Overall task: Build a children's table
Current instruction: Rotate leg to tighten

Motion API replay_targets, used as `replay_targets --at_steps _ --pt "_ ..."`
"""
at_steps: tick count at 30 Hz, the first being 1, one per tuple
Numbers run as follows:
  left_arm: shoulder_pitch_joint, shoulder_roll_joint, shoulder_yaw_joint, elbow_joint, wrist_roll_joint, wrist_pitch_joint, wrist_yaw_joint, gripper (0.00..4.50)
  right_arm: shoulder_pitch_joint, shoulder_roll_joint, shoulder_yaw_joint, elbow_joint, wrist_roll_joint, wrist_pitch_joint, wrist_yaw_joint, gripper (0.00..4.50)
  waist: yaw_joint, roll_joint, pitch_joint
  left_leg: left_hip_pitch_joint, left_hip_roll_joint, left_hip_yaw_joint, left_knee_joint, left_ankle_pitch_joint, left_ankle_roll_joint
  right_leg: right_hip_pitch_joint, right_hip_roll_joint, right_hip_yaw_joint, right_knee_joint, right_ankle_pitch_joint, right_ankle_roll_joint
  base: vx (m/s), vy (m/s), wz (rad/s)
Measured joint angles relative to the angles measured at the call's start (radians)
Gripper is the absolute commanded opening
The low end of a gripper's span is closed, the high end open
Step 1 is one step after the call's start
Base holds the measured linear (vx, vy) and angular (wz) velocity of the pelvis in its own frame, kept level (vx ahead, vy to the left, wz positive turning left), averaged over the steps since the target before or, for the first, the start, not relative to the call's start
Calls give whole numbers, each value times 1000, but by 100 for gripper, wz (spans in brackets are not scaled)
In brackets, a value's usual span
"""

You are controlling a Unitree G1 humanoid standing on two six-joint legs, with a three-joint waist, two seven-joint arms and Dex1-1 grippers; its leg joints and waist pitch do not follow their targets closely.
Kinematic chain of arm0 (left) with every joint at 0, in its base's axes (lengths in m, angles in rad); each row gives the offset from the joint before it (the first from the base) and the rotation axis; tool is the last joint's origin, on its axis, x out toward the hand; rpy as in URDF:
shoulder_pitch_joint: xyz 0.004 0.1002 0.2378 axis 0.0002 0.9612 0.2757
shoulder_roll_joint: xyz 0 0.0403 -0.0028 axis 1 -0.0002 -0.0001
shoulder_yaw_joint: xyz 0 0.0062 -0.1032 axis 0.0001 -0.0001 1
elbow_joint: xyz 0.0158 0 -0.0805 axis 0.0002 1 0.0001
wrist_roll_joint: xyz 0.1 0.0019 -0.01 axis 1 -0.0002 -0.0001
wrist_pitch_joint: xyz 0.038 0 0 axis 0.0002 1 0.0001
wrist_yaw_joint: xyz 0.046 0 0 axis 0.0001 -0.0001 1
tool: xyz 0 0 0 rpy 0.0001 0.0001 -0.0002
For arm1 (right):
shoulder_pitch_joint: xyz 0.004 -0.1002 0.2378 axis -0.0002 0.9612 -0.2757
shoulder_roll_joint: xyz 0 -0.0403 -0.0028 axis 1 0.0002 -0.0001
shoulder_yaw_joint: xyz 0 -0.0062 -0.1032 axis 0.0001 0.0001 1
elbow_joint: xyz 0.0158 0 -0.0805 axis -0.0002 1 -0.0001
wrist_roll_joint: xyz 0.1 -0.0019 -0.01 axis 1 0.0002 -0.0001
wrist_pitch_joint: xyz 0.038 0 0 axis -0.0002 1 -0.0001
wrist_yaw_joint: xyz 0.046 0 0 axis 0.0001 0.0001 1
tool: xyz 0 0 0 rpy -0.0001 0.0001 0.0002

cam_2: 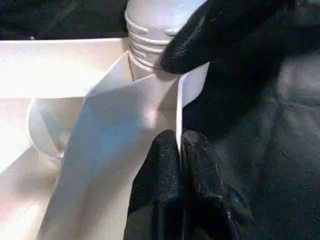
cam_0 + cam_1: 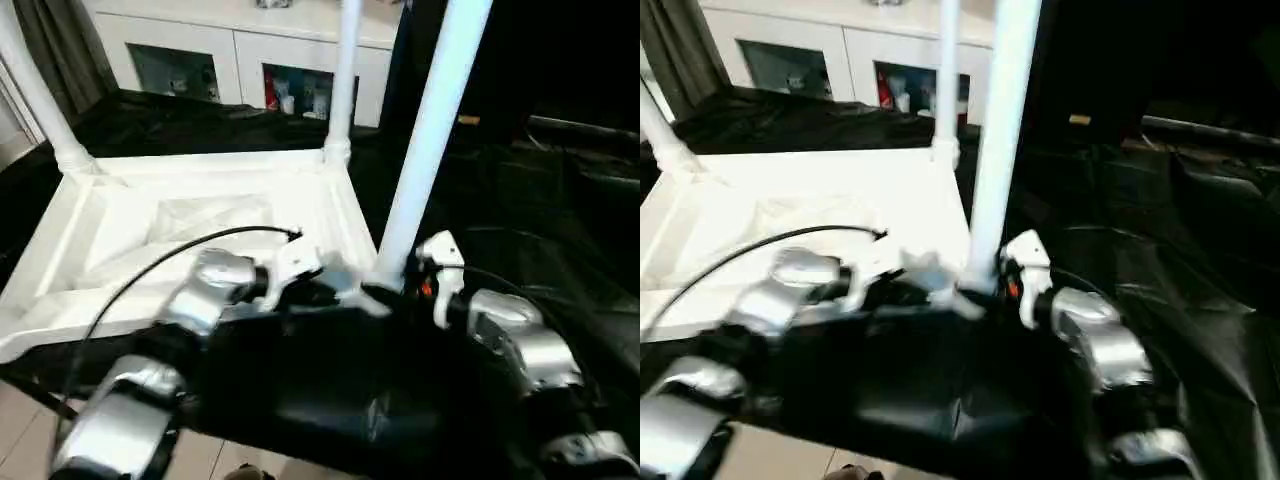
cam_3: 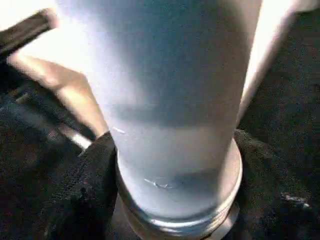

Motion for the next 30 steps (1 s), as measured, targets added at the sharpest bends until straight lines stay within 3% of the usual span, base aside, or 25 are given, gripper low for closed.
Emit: replay_targets --at_steps 3,7,14,15,18,22,25,27,30 --pt "-46 -84 4 81 24 37 155 0 -27 95 -71 44 -24 2 -241 284 -11 0 0 8 -2 0 -1 0 0 4 -2 0 -5 -4 6 -35 14 -1" --pt "-78 -145 5 139 33 51 256 0 -61 142 -102 88 -40 -8 -397 284 -17 0 0 13 -10 0 -5 0 0 5 -10 -1 -8 -4 7 0 0 0" --pt "-94 -157 11 168 35 46 277 0 -78 159 -104 136 -83 -79 -432 284 -19 0 0 13 -12 0 -8 0 0 5 -12 -1 -17 -2 5 0 0 0" --pt "-94 -154 12 169 35 42 272 0 -75 159 -104 136 -84 -85 -426 284 -19 0 0 12 -12 0 -9 0 0 5 -12 -1 -18 0 5 0 0 0" --pt "-94 -145 12 169 34 32 261 0 -67 148 -103 125 -81 -85 -384 352 -18 0 0 12 -12 0 -11 0 0 5 -12 -1 -18 2 6 0 0 0" --pt "-91 -96 19 163 19 8 205 0 -34 75 -47 66 -62 -71 -215 389 -20 0 0 10 -11 0 -13 0 0 2 -12 -3 -17 15 8 0 0 0" --pt "-85 -65 24 155 12 -12 158 0 -16 32 -20 24 -56 -51 -115 394 -22 -1 1 9 -10 0 -18 0 0 -2 -12 -5 -17 16 9 0 0 0" --pt "-46 -12 21 90 0 -27 55 0 25 -61 24 -47 -28 -30 36 394 -18 -1 1 8 -9 0 -18 0 0 -4 -12 -6 -17 17 6 0 0 0" --pt "-10 56 19 28 -26 -43 -67 0 35 -108 48 -77 -10 -22 164 394 -20 -1 1 5 -6 0 -17 0 0 -10 -10 -7 -15 17 7 0 0 0"
